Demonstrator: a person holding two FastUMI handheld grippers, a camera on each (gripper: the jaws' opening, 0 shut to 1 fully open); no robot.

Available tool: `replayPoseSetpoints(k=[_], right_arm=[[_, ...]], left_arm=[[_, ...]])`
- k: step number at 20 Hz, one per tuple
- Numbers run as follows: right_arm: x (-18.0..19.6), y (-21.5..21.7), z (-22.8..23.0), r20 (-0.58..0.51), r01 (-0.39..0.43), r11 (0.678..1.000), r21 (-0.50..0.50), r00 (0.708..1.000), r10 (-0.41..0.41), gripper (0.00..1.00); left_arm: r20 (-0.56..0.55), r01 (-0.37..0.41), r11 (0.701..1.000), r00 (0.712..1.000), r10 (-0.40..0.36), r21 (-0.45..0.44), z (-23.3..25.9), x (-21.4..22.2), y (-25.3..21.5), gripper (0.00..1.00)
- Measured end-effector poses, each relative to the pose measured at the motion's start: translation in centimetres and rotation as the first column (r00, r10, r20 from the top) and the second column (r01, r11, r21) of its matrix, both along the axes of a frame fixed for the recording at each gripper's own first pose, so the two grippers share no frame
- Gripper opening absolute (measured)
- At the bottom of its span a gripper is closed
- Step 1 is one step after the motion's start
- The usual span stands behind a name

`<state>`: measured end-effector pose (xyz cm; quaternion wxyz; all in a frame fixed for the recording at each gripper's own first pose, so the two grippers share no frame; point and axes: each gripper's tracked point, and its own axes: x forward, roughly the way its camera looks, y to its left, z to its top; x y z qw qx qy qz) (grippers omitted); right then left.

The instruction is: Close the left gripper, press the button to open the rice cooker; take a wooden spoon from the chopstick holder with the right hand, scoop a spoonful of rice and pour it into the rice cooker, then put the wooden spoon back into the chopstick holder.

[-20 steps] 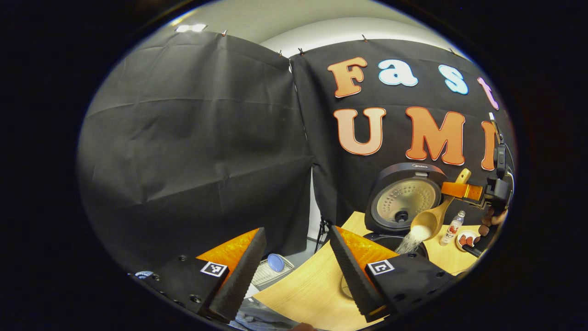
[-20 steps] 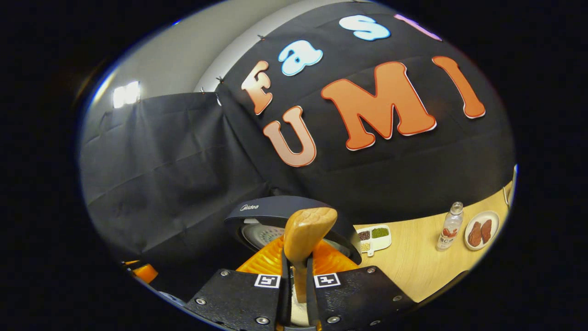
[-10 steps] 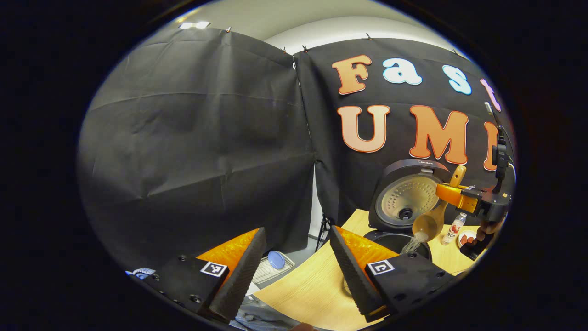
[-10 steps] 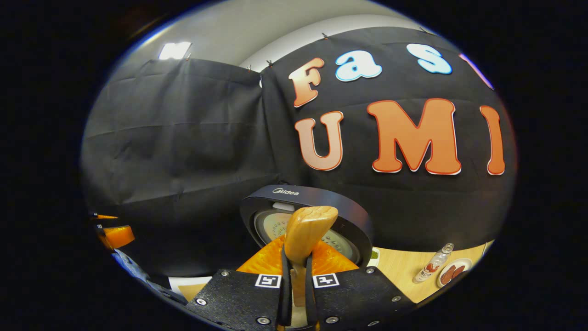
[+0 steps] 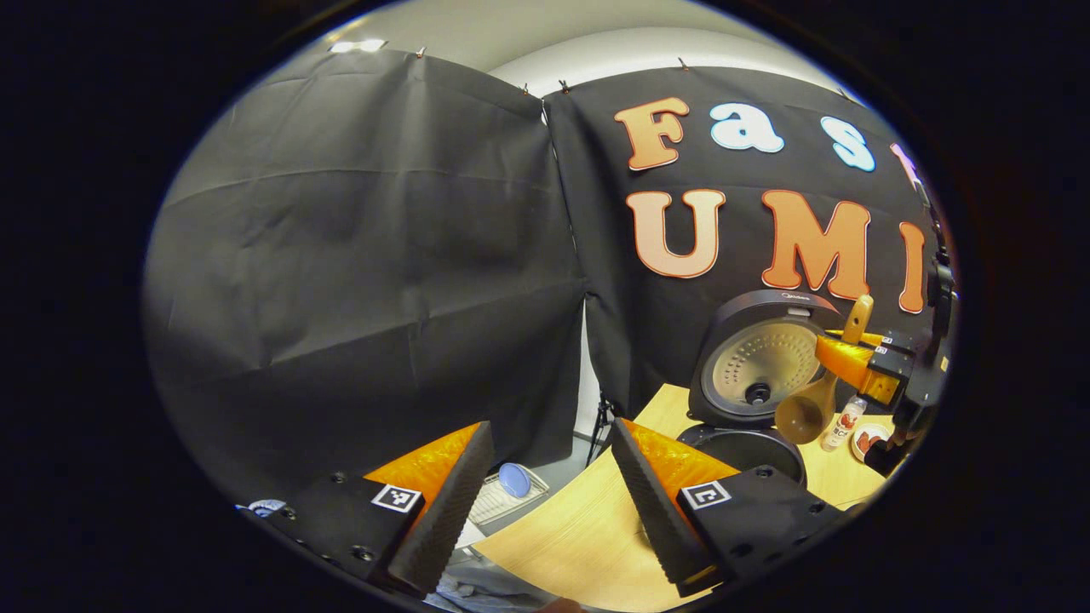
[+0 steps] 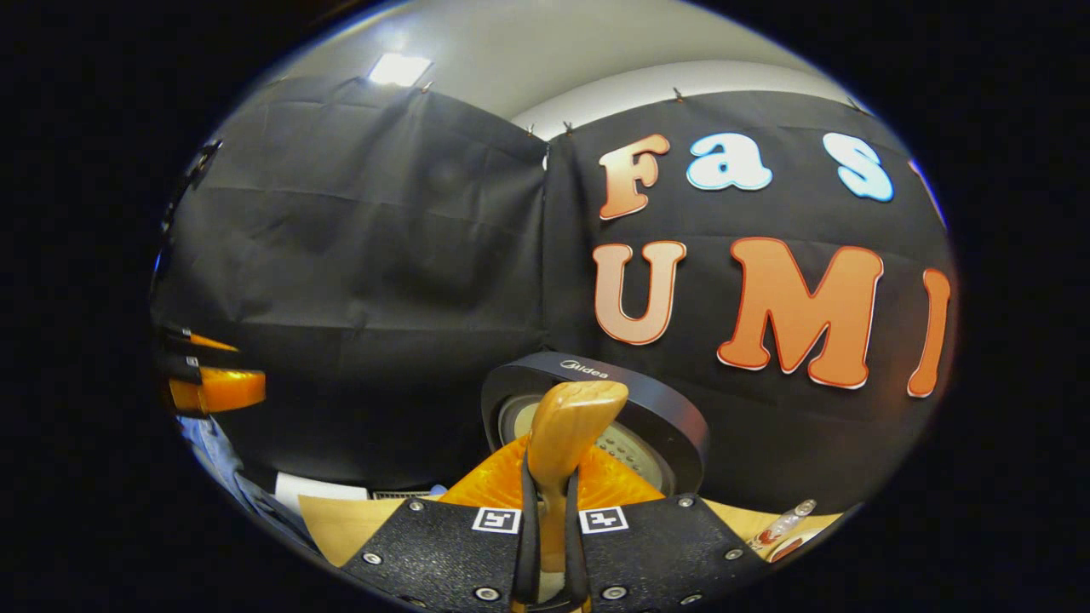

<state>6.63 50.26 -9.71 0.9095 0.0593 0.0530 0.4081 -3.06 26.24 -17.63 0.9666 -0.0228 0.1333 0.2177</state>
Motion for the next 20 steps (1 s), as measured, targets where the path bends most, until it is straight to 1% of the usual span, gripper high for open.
replayPoseSetpoints(k=[1,3,4,5,6,8,9,10,11,12,14,15,16,17,20], right_arm=[[0.2,-1.0,0.4,-0.042,0.010,0.999,0.037,0.999,-0.009,0.11],[1.4,-3.6,1.0,-0.122,0.045,0.994,0.103,0.992,-0.033,0.11],[1.9,-4.7,1.1,-0.154,0.066,0.990,0.123,0.987,-0.046,0.11],[2.1,-6.0,1.1,-0.177,0.088,0.987,0.135,0.982,-0.064,0.11],[2.2,-7.5,0.9,-0.196,0.110,0.984,0.137,0.977,-0.082,0.11],[2.3,-10.9,0.3,-0.223,0.159,0.978,0.131,0.967,-0.127,0.11],[2.2,-12.7,-0.2,-0.233,0.184,0.975,0.124,0.961,-0.152,0.11],[2.1,-14.5,-0.6,-0.240,0.210,0.971,0.110,0.954,-0.179,0.11],[1.9,-16.4,-1.2,-0.246,0.239,0.966,0.098,0.946,-0.210,0.11],[1.8,-18.3,-2.1,-0.250,0.269,0.960,0.076,0.937,-0.242,0.11],[1.5,-22.5,-4.9,-0.277,0.336,0.942,0.015,0.906,-0.319,0.11],[1.3,-24.6,-6.0,-0.295,0.367,0.930,-0.003,0.888,-0.351,0.11],[1.0,-26.8,-6.4,-0.312,0.397,0.918,-0.012,0.870,-0.381,0.11],[1.0,-28.4,-6.8,-0.325,0.427,0.904,-0.015,0.853,-0.408,0.11],[0.9,-33.1,-8.0,-0.343,0.500,0.866,-0.032,0.808,-0.479,0.11]], left_arm=[[0.000,0.007,1.000,1.000,-0.007,-0.001,0.0,0.0,-0.1,0.95],[-0.006,0.020,1.000,1.000,-0.020,0.003,0.0,0.1,-0.2,0.95],[-0.007,0.026,1.000,1.000,-0.026,0.005,0.0,0.2,-0.3,0.95],[-0.005,0.035,0.999,0.999,-0.035,0.003,0.0,0.8,-0.5,0.91],[-0.002,0.045,0.999,0.999,-0.045,-0.003,0.3,1.5,-0.8,0.95],[0.006,0.065,0.998,0.998,-0.065,-0.005,0.5,3.0,-1.6,0.95],[0.008,0.073,0.997,0.997,-0.073,-0.001,0.6,3.1,-1.9,0.95],[0.011,0.083,0.997,0.996,-0.083,0.004,1.0,3.3,-2.2,0.91],[0.016,0.100,0.995,0.995,-0.100,0.009,1.4,3.4,-2.7,0.91],[0.026,0.116,0.993,0.993,-0.116,0.014,1.9,3.6,-3.3,0.95],[0.031,0.130,0.991,0.991,-0.130,0.014,2.2,3.6,-4.1,0.95],[0.035,0.137,0.990,0.990,-0.138,0.012,2.6,3.7,-4.4,1.00],[0.036,0.142,0.990,0.989,-0.143,0.015,2.9,3.7,-4.8,0.90],[0.033,0.142,0.990,0.989,-0.143,0.023,2.9,3.8,-5.0,0.95],[0.018,0.156,0.987,0.988,-0.156,0.032,3.2,3.7,-6.3,0.90]])
